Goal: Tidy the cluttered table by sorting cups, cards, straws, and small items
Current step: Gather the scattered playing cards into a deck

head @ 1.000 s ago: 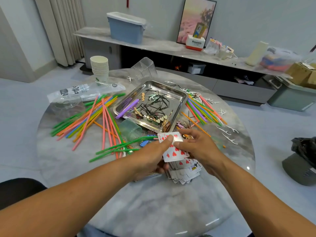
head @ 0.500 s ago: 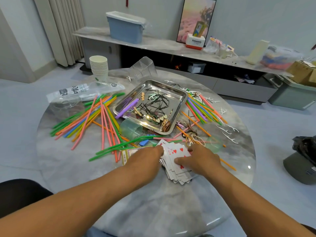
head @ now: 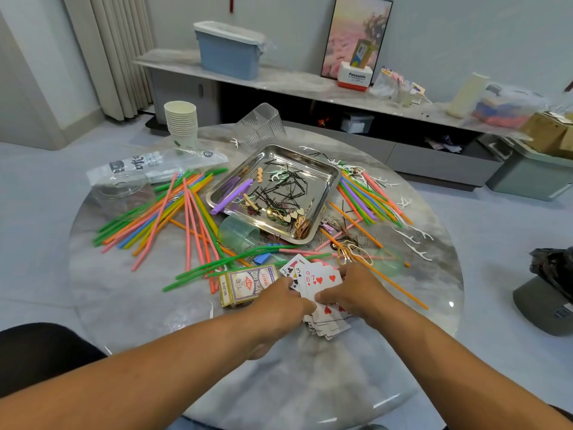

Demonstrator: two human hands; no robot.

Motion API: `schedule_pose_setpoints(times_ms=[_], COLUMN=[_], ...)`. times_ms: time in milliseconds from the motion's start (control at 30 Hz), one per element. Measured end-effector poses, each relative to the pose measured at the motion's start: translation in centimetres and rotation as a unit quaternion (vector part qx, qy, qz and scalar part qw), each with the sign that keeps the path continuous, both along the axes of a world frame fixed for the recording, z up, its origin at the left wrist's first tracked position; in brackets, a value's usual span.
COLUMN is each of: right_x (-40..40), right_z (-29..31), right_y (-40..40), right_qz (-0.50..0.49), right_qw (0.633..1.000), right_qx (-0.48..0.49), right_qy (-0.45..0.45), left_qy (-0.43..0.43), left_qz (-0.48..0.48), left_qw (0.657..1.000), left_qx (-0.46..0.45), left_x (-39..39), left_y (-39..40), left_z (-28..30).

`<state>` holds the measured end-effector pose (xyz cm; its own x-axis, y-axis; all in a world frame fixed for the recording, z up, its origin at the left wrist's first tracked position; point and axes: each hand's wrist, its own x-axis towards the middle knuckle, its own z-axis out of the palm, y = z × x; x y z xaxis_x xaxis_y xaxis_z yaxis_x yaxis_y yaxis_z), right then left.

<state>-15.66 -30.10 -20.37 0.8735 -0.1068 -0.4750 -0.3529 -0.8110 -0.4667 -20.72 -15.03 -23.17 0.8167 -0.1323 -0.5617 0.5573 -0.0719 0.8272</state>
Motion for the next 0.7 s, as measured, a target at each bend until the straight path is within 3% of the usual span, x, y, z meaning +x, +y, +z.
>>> schedule_pose_setpoints(times_ms=[167,233,367,467,533,600,700], right_x=[-0.1,-0.2,0.8,-0.1,-1.4,-2.3,-2.6], right_z=[0.6,0.9,2.5,3.2,2.2,0.7,-0.1], right_y=[-0.1,0.0,-0.7,-0.6,-0.1,0.2,-0.3], right_qz=[-0.046,-0.02,0.08,0.169,0.244,0.305,0.324], right_qw=[0.991,0.993,0.994,0.98,0.958,0.931,0.919], right_qx=[0.123,0.112,-0.036,-0.058,-0.1,-0.123,-0.129], right_qy=[0.023,0.022,-0.072,-0.091,-0.114,-0.161,-0.187], left_qy=[0.034,0.036,-0.074,-0.175,-0.224,-0.237,-0.239], left_qz=[0.043,0.038,0.036,0.049,0.032,0.001,0.01], left_qw=[0.994,0.993,0.996,0.982,0.969,0.958,0.958], left_qx=[-0.093,-0.109,0.017,0.041,0.104,0.161,0.159], left_x=[-0.4,-0.5,-0.7,-1.7,-2.6,-3.2,-3.3], left_y=[-0.7,-0.6,0.0,0.0,-0.3,-0.6,-0.7], left_z=[0.6,0.8,0.9,0.4,-0.6,-1.3,-1.5])
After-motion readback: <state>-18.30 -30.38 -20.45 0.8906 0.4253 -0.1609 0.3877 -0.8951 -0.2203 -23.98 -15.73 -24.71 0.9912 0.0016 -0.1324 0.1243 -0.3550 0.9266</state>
